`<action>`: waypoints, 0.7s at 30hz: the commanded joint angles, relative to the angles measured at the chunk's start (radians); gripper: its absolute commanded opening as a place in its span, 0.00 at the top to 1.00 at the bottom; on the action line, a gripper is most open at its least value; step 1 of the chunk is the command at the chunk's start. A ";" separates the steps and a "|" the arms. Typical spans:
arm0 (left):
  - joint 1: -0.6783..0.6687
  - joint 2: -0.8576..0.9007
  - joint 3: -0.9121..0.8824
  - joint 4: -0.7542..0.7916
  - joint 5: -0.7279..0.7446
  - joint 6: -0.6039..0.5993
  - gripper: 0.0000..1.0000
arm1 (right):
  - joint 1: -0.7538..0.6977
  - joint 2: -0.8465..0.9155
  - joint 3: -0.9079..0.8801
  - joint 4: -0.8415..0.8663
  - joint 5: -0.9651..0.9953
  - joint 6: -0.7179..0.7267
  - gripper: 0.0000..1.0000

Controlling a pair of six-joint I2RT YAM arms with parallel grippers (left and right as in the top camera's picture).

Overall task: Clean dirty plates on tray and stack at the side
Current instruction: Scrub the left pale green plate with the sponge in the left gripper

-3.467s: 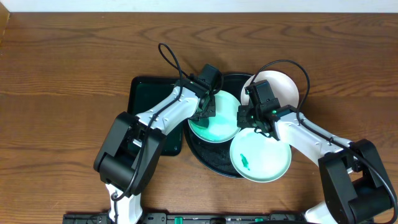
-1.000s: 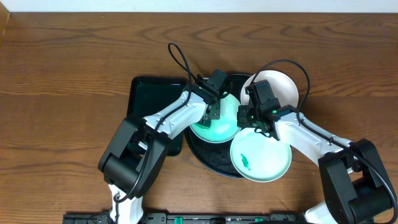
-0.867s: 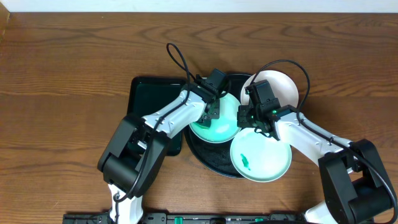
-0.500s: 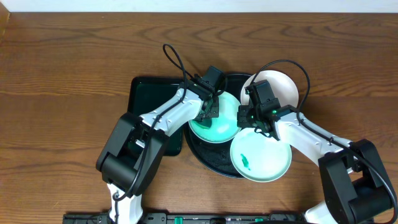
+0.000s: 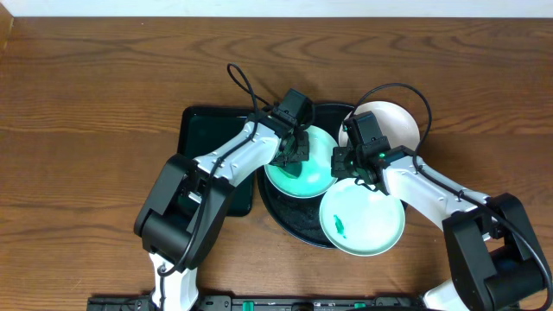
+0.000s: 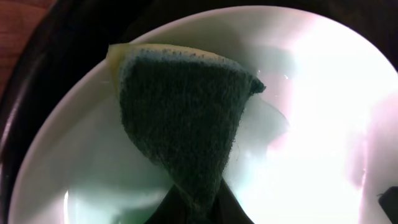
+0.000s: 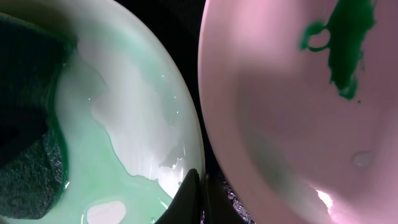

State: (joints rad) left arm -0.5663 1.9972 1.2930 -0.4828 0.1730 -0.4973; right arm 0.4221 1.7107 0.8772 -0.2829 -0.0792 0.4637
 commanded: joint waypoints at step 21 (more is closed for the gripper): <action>-0.048 -0.154 -0.018 -0.060 -0.116 0.002 0.92 | 0.012 0.010 -0.004 0.010 -0.053 0.000 0.99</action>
State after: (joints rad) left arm -0.6212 1.8385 1.2839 -0.5262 0.2001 -0.4973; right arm 0.4221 1.7107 0.8757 -0.2794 -0.0788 0.4637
